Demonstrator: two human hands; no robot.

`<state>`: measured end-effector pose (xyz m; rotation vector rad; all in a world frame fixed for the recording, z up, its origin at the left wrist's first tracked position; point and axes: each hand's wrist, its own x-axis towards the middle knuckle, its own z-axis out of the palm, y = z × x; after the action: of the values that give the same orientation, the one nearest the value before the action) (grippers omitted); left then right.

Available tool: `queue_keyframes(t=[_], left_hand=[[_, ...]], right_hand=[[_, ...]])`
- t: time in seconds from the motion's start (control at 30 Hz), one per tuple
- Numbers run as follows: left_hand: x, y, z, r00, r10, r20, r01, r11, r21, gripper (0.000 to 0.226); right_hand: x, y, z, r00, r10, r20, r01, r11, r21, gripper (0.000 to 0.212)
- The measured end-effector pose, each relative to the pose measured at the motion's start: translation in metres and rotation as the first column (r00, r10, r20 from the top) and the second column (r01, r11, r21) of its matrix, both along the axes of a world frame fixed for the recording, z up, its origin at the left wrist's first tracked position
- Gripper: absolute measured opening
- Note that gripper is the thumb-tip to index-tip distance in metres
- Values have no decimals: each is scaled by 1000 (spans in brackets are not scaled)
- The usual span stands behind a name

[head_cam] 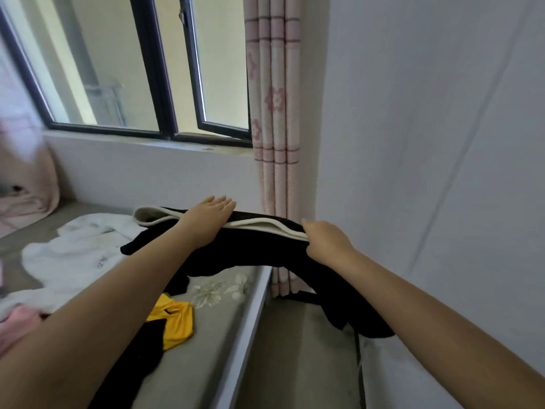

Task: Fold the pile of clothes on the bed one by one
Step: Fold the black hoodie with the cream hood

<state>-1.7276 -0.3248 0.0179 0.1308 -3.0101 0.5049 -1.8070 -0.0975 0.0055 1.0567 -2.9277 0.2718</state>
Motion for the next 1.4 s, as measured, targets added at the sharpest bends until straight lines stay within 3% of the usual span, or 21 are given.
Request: queue_keyframes(t=[0.17,0.4,0.67,0.83,0.97,1.03,1.1,1.17,1.3,1.4], left_hand=[[-84,-89,-21,990,142,-22,-143,989,-47,58],[-198,-207,-43,965,262,17,-262,965,-17,57],[-264,-308,-107,903,388,186,-392,920,-15,56],[-333,-367,-156,877,384,289,-411,911,38,54],[-396,-406,-187,887,358,292,-397,914,84,57],[-415,-420,-218,879,379,291,-423,900,106,61],[-420,-425,-267,849,395,352,-456,884,106,62],[-412,-419,-325,808,380,451,-477,870,122,65],[-379,-382,-406,635,291,716,-537,832,138,72],[-360,-372,-437,589,296,752,-597,787,158,70]], right_hand=[[-108,-105,-30,987,134,-91,-143,985,-94,48],[-242,-237,-62,943,267,-199,-278,960,-32,58],[-321,-354,-129,937,350,-27,-347,935,76,57],[-388,-413,-176,925,368,93,-376,922,89,54],[-434,-442,-207,945,299,132,-314,943,112,56],[-441,-450,-232,929,344,140,-361,924,128,60],[-439,-455,-276,914,385,129,-398,912,99,67],[-427,-460,-321,901,409,145,-432,875,219,73],[-404,-457,-415,796,416,440,-591,693,414,81],[-400,-454,-457,790,437,430,-601,688,406,85]])
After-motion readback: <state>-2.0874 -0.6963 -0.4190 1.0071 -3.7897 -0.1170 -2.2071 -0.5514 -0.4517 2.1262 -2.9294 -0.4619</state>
